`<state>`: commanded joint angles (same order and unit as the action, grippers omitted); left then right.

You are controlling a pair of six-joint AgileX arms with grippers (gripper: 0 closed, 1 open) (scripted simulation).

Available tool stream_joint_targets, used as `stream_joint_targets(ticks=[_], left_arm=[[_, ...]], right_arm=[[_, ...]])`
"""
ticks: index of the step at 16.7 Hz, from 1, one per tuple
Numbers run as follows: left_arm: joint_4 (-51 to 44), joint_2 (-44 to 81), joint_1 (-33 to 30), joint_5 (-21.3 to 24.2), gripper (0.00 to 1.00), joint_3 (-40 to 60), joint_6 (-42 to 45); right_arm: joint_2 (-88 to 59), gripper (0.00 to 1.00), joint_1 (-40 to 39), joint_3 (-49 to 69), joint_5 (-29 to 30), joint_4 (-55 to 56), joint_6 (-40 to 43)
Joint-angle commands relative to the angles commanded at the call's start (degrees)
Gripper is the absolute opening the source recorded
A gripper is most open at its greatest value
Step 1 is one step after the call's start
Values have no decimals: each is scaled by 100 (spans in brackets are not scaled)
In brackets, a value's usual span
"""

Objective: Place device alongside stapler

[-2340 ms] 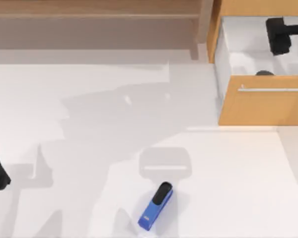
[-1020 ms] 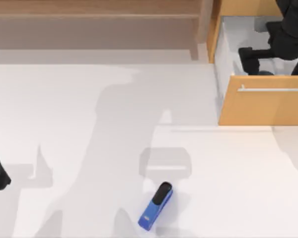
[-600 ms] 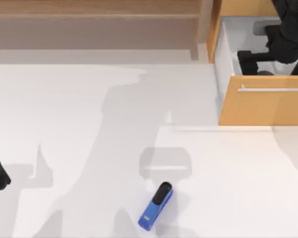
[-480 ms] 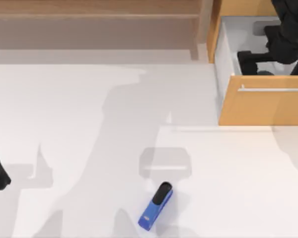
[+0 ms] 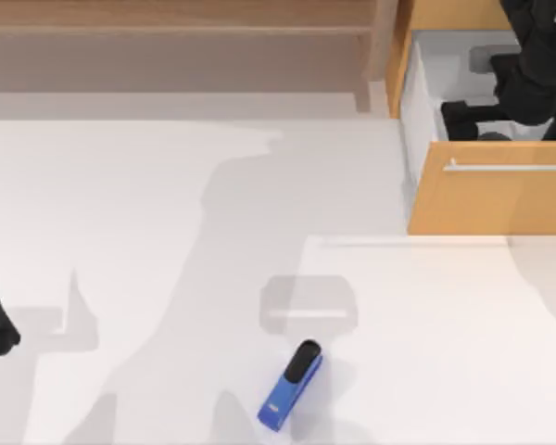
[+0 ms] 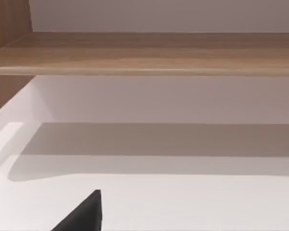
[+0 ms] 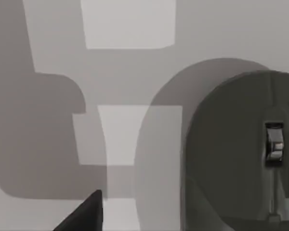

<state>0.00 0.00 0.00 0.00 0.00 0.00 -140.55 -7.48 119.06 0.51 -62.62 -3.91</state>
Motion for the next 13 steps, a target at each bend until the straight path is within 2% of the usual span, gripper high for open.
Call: stream_joint_targets(ticks=[12, 13], left_arm=[[0, 0, 0, 0, 100, 0, 0], [0, 0, 0, 0, 100, 0, 0]], right_arm=[[0, 2, 0, 0, 0, 0, 0], [0, 0, 0, 0, 0, 0, 0]])
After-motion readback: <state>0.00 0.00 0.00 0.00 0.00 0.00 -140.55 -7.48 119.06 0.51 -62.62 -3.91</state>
